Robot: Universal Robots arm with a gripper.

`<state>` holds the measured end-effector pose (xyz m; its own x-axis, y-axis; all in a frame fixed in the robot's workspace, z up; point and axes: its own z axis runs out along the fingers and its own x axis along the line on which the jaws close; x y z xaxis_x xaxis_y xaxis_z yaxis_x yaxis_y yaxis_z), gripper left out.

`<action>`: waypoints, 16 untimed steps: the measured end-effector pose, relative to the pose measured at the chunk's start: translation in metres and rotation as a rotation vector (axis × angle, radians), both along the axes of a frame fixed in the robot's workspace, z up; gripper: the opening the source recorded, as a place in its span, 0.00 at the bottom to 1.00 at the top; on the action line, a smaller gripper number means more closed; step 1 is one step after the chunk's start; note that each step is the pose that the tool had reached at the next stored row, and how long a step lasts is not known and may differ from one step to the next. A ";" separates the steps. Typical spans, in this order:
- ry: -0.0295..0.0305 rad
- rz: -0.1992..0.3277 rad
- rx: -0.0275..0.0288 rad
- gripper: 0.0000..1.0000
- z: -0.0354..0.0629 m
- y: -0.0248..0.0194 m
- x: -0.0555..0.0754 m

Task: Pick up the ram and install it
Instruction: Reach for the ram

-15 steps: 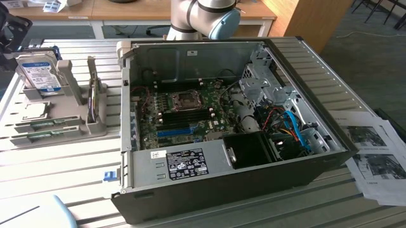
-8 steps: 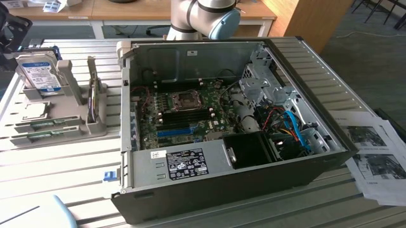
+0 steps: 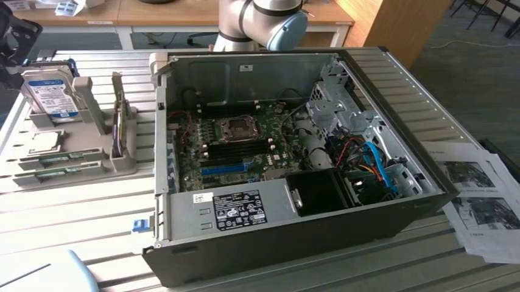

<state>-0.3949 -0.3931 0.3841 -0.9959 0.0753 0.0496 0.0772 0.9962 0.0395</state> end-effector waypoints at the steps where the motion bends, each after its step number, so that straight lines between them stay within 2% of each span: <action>1: 0.0000 0.000 0.0000 0.09 -0.0001 0.0010 0.000; 9: -0.0001 0.000 0.0000 0.09 -0.0007 0.0072 0.000; 16: 0.0000 0.000 0.0000 0.09 -0.0013 0.0075 0.000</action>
<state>-0.3949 -0.3856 0.3829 -0.9959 0.0753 0.0495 0.0773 0.9962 0.0395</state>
